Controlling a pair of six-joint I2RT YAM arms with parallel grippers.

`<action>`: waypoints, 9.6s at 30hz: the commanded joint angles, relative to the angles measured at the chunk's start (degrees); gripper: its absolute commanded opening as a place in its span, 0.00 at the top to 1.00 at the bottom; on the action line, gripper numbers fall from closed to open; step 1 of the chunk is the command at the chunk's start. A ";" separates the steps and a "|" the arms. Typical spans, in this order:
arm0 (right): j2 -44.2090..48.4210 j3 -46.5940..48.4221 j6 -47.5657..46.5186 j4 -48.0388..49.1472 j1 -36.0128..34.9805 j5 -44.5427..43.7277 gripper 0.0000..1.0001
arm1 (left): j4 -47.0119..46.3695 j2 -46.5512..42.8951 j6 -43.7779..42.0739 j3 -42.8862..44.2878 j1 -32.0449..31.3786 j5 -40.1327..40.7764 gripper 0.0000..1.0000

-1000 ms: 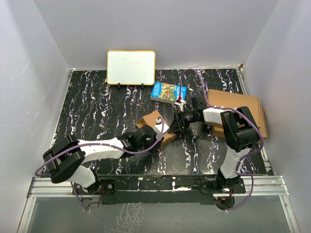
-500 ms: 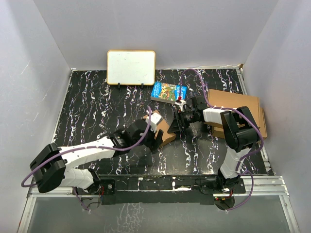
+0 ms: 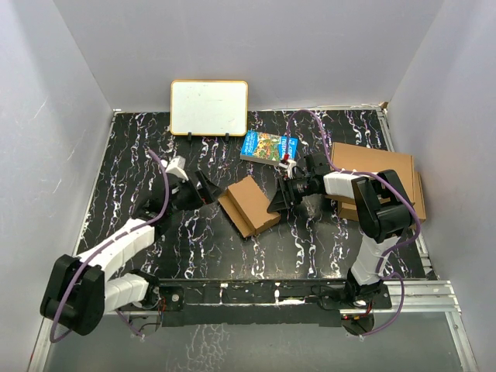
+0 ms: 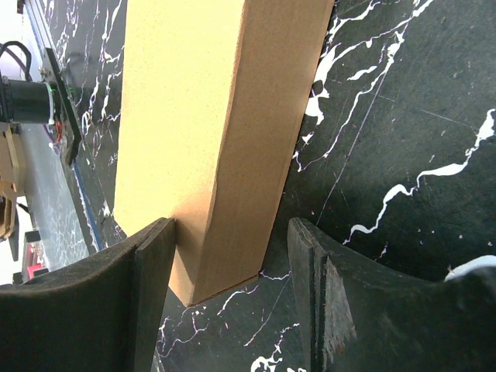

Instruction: Fold the paper box

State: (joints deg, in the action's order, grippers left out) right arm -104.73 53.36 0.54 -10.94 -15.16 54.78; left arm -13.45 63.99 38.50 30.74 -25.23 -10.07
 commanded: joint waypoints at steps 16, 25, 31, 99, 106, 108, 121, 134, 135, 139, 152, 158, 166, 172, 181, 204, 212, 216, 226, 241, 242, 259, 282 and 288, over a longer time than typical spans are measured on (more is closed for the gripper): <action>-2.85 0.66 -4.01 -0.64 -0.62 -7.85 0.38 | -32.16 24.30 22.58 -4.72 6.60 -9.50 0.03; -3.02 0.69 -4.12 -0.75 -0.77 -7.82 0.38 | -34.28 30.44 22.38 -1.94 6.60 -10.66 0.05; -3.07 0.80 -4.11 -0.82 -0.92 -7.93 0.38 | -33.11 32.30 22.03 -1.10 6.60 -10.94 0.13; -3.11 1.62 -5.28 -1.89 -1.41 -8.91 0.39 | 5.57 26.93 14.27 16.76 0.54 1.09 0.39; -3.03 1.65 -5.36 -2.06 -1.55 -8.91 0.39 | 6.07 29.43 14.32 17.74 0.52 0.67 0.49; -3.03 1.73 -5.37 -2.07 -1.54 -8.91 0.39 | 6.18 29.74 14.28 17.90 0.54 0.58 0.51; -3.21 1.69 -5.55 -2.18 -2.03 -9.00 0.39 | 8.28 32.00 12.88 19.78 0.11 1.52 0.63; -3.29 2.01 -5.75 -2.59 -2.25 -9.08 0.39 | 12.82 33.57 10.08 23.14 -1.60 4.06 0.83; -3.21 2.03 -5.76 -2.60 -2.29 -9.08 0.39 | 12.84 33.53 9.91 23.17 -1.72 4.08 0.83; -3.12 2.08 -5.73 -2.68 -2.27 -9.00 0.39 | 12.62 31.74 9.23 23.06 -1.83 4.00 0.73; -3.04 2.28 -5.99 -2.95 -2.27 -9.21 0.39 | 7.98 14.09 8.00 15.62 -1.86 0.81 0.48; -3.12 2.56 -6.18 -3.12 -2.24 -8.91 0.39 | 3.10 -0.06 12.00 3.02 -6.62 -2.47 0.41; -2.76 2.55 -6.59 -3.28 -2.18 -8.64 0.38 | -1.19 -5.96 20.84 -7.69 -19.23 6.67 0.32; -2.89 2.54 -6.55 -3.30 -2.24 -8.40 0.38 | -3.46 -0.25 22.83 -7.28 -25.00 12.30 0.27; -2.93 2.47 -6.56 -3.30 -2.24 -8.29 0.38 | -8.62 10.67 27.57 -4.15 -25.61 14.34 0.29; -2.85 2.46 -6.57 -3.28 -2.26 -8.11 0.38 | -2.14 17.40 31.10 2.24 -28.20 16.92 0.60; -2.89 2.50 -6.58 -3.30 -2.33 -8.11 0.38 | -0.47 17.66 31.31 3.43 -28.43 16.26 0.77; -2.85 2.47 -6.59 -3.21 -2.40 -8.11 0.39 | -0.80 18.05 31.81 3.36 -28.47 16.09 0.80; -3.03 2.45 -6.56 -3.21 -2.53 -8.20 0.39 | -1.44 18.81 31.61 3.01 -28.50 14.84 0.84; -3.11 2.53 -6.56 -3.21 -2.57 -8.29 0.38 | -3.18 20.02 30.84 2.02 -28.55 14.09 1.00; -3.11 2.50 -6.58 -3.21 -2.59 -8.33 0.38 | -3.10 19.61 30.84 1.84 -28.53 14.05 0.97; -3.16 2.78 -6.76 -3.35 -2.59 -8.16 0.37 | 6.19 -5.22 13.73 -2.40 -14.72 7.99 0.27; -3.91 2.72 -7.03 -3.47 -2.59 -8.16 0.37 | -12.50 26.13 10.86 8.15 5.23 -10.57 0.35; -3.84 2.67 -6.95 -3.47 -2.60 -8.21 0.37 | -11.01 29.86 9.92 10.22 5.24 -9.17 0.48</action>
State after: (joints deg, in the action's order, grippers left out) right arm -106.24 56.47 -2.68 -13.89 -16.86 54.28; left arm -24.14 92.97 49.12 38.57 -20.34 -19.42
